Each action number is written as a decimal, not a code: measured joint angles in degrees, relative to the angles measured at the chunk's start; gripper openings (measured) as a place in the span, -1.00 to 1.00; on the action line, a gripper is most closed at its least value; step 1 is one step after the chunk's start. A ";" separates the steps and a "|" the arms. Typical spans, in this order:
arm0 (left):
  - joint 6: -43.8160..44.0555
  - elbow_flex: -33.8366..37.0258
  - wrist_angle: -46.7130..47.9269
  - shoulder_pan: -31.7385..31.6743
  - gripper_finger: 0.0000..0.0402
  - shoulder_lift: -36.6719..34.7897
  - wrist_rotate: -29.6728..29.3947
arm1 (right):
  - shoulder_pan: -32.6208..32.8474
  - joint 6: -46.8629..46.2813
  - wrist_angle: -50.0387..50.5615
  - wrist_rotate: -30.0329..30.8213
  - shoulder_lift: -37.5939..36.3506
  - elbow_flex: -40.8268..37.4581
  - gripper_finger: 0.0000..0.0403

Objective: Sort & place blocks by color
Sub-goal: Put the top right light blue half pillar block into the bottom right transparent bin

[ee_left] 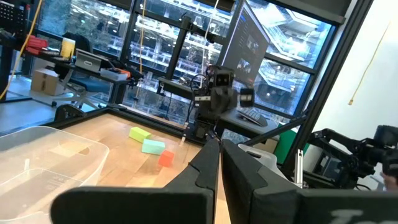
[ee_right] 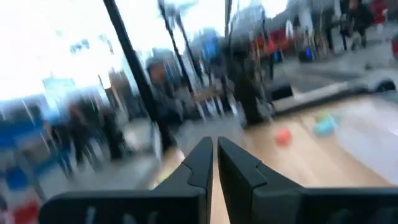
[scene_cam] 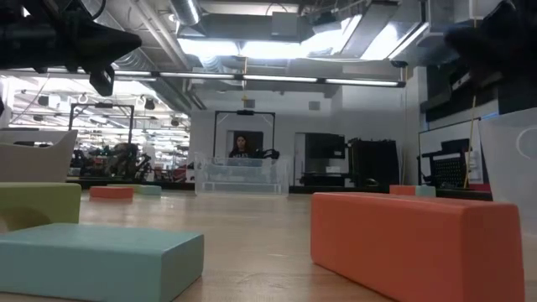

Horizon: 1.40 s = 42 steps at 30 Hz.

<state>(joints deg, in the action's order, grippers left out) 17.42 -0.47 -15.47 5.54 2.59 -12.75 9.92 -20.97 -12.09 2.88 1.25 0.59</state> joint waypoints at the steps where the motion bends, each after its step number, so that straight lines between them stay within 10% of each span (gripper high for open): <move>1: -0.01 0.01 0.01 -0.01 -0.94 0.00 -0.01 | 0.01 -1.19 -3.70 1.94 0.04 -0.01 -0.85; 11: -0.01 0.02 0.01 0.00 -0.94 0.01 0.02 | -0.01 -5.75 -40.27 19.08 0.09 0.03 -0.85; 21: 0.01 0.00 -0.01 0.00 -0.94 0.00 0.02 | -0.01 -5.48 -35.61 27.67 9.39 9.58 -0.84; 33: -0.01 0.00 0.01 -0.02 -0.94 0.00 -0.01 | -0.02 -6.12 12.31 40.75 33.94 42.38 -0.31; 42: -0.01 0.00 0.01 -0.02 -0.94 0.00 -0.01 | -7.03 -33.07 60.33 31.09 46.40 61.92 0.12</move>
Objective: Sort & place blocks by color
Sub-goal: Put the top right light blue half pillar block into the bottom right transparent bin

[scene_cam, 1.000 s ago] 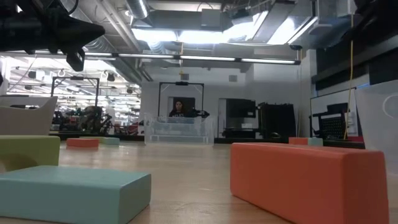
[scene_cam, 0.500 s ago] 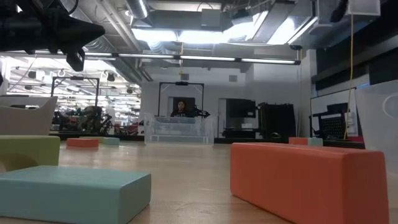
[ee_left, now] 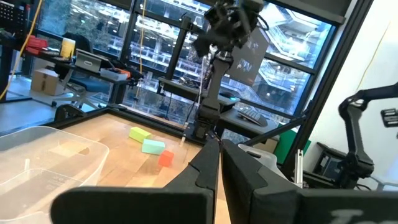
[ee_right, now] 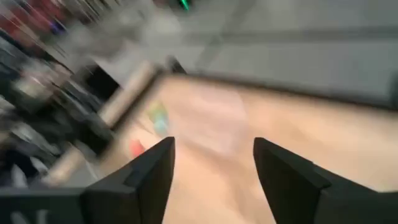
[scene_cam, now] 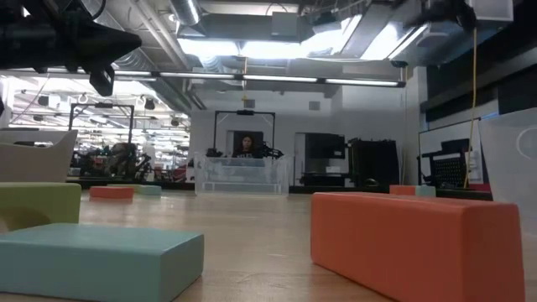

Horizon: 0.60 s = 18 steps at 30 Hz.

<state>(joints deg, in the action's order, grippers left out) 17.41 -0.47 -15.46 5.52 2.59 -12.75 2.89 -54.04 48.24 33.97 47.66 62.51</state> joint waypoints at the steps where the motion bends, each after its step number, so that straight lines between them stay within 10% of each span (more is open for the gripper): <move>1: 0.00 0.00 0.00 0.00 -0.94 0.00 0.00 | -1.86 -1.21 2.97 -3.35 1.23 0.68 0.13; 10: 0.02 0.02 0.00 0.02 -0.94 0.00 0.00 | -18.52 0.45 11.01 -21.71 12.36 -1.92 0.16; 18: 0.00 0.00 -0.02 0.00 -0.94 0.00 0.00 | -21.11 -2.07 7.72 -23.16 19.71 -8.13 0.16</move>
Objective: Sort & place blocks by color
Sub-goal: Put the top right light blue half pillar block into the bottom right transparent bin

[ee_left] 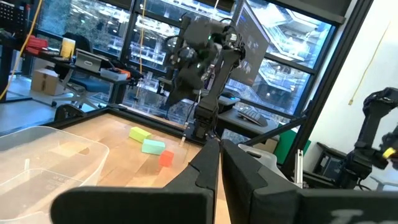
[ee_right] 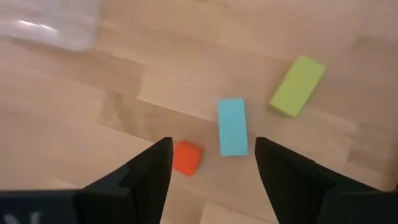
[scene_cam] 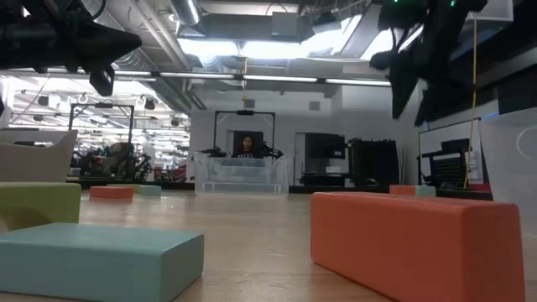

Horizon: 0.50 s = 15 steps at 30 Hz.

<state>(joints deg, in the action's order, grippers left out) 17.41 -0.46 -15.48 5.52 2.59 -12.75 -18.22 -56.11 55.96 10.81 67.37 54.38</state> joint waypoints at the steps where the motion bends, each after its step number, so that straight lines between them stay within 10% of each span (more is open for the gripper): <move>1: 0.00 0.01 0.02 0.02 -0.94 0.00 0.00 | 0.00 -0.18 -0.65 -0.03 0.66 -1.10 0.16; 15: 0.01 0.01 0.02 0.00 -0.94 0.01 0.00 | 0.00 -1.94 -16.68 0.07 3.95 -13.35 0.15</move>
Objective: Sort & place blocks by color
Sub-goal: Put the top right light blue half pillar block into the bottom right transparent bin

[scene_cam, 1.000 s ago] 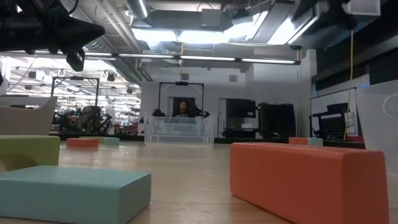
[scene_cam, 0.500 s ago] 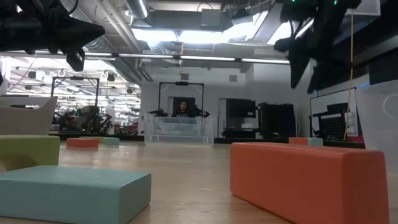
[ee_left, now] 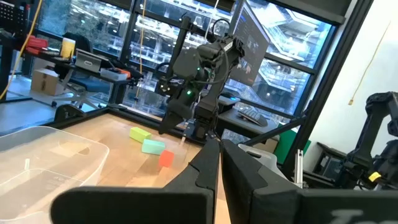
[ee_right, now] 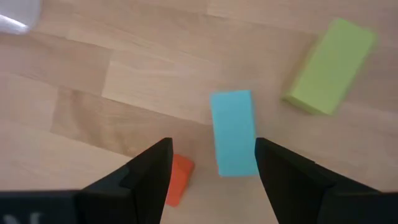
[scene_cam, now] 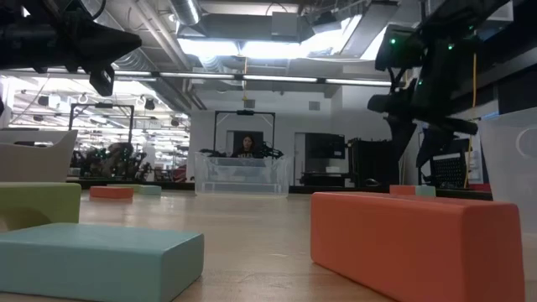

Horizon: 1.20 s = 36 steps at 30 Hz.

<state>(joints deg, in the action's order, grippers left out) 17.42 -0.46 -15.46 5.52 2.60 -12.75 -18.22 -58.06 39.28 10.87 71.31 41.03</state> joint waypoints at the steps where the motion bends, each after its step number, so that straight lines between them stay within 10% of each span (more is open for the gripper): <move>1: 0.01 -0.01 0.00 0.00 -0.94 0.01 0.00 | 0.00 0.04 -0.85 0.01 0.24 -0.38 0.15; 36: 0.00 -0.01 -0.01 0.01 -0.94 -0.01 0.00 | 0.02 3.07 -4.31 4.52 14.53 -1.15 0.15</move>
<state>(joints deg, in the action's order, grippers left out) 17.42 -0.47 -15.47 5.53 2.59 -12.75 -18.20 -54.98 34.97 15.40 85.84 39.88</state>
